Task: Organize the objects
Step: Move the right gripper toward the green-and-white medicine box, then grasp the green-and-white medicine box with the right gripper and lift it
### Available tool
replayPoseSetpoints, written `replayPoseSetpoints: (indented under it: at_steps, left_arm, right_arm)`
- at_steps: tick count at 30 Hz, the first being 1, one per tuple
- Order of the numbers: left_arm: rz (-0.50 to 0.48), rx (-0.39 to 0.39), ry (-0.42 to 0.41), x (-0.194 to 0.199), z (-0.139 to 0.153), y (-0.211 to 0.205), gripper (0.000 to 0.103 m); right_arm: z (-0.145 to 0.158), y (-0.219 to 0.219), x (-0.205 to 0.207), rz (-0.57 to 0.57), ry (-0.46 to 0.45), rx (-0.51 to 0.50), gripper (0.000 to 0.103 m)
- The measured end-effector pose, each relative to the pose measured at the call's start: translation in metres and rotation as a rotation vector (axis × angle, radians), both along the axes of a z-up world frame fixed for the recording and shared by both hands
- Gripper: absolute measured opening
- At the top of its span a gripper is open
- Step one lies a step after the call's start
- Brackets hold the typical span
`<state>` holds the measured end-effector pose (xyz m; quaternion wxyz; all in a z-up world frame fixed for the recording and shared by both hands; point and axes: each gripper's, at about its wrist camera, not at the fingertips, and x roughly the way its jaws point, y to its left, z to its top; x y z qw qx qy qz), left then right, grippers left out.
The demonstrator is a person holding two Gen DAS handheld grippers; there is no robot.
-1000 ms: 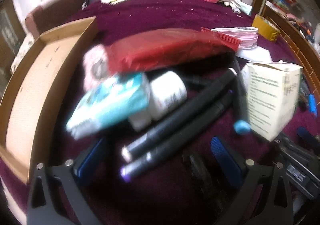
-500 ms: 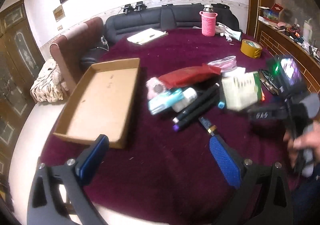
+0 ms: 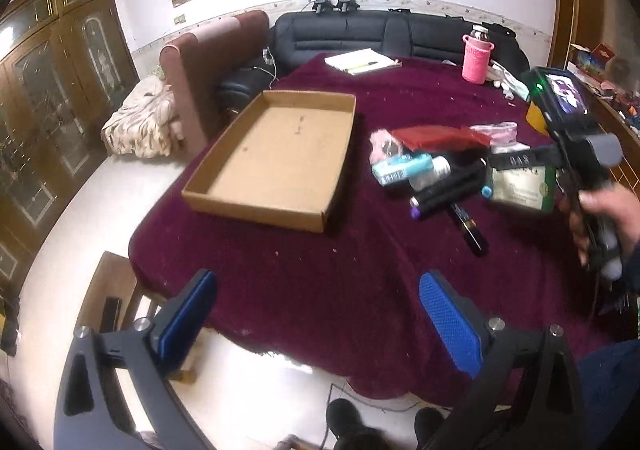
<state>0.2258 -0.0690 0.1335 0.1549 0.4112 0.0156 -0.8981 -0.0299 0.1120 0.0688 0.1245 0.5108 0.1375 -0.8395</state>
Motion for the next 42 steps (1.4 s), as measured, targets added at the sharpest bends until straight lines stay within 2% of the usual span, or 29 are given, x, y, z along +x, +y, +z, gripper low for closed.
replayPoseSetpoints:
  at_steps: [2, 5, 10, 13, 15, 17, 20, 22, 25, 28, 32, 36, 39, 42]
  left_arm:
    - [0.002, -0.009, -0.006, -0.001, -0.001, 0.005, 0.101]
    - [0.005, -0.001, -0.005, -0.004, 0.002, 0.009, 0.101]
    - [0.011, 0.015, -0.004, -0.017, 0.005, 0.012, 0.101]
    - [-0.010, 0.030, -0.011, -0.025, 0.003, 0.017, 0.101]
    - [-0.026, 0.024, -0.013, -0.029, 0.003, 0.022, 0.101]
    - [-0.040, 0.018, -0.021, -0.032, 0.002, 0.026, 0.101]
    - [-0.050, 0.012, -0.026, -0.032, 0.001, 0.028, 0.101]
    - [-0.047, 0.015, -0.024, -0.031, 0.001, 0.028, 0.101]
    - [-0.029, 0.029, -0.021, -0.027, -0.002, 0.024, 0.101]
    - [-0.003, 0.047, -0.019, -0.023, -0.007, 0.017, 0.101]
    - [0.026, 0.081, -0.015, -0.019, -0.011, 0.007, 0.101]
    - [0.038, 0.104, -0.005, -0.018, -0.013, 0.000, 0.101]
    - [0.051, 0.120, 0.008, -0.018, -0.013, -0.008, 0.101]
    - [0.066, 0.158, 0.012, -0.020, -0.016, -0.017, 0.101]
  right_arm:
    - [-0.002, 0.001, 0.004, 0.013, -0.006, 0.012, 0.103]
    - [0.000, 0.006, 0.013, 0.047, -0.055, -0.064, 0.103]
    - [-0.011, 0.015, 0.030, 0.099, -0.247, -0.211, 0.103]
    - [-0.012, 0.018, 0.037, 0.137, -0.322, -0.282, 0.103]
    - [-0.007, 0.019, 0.044, 0.166, -0.320, -0.297, 0.103]
    - [0.003, 0.021, 0.045, 0.173, -0.279, -0.301, 0.103]
    - [0.011, 0.027, 0.036, 0.140, -0.220, -0.319, 0.103]
    - [0.004, 0.025, 0.023, 0.103, -0.225, -0.276, 0.103]
    - [-0.012, 0.021, 0.011, 0.065, -0.264, -0.257, 0.103]
    - [-0.023, 0.011, 0.015, 0.076, -0.336, -0.295, 0.103]
    - [-0.021, -0.013, 0.035, 0.165, -0.390, -0.321, 0.103]
    - [-0.005, -0.022, 0.057, 0.298, -0.436, -0.388, 0.103]
    - [0.008, -0.011, 0.054, 0.304, -0.393, -0.400, 0.103]
    - [0.024, 0.017, 0.039, 0.255, -0.294, -0.391, 0.103]
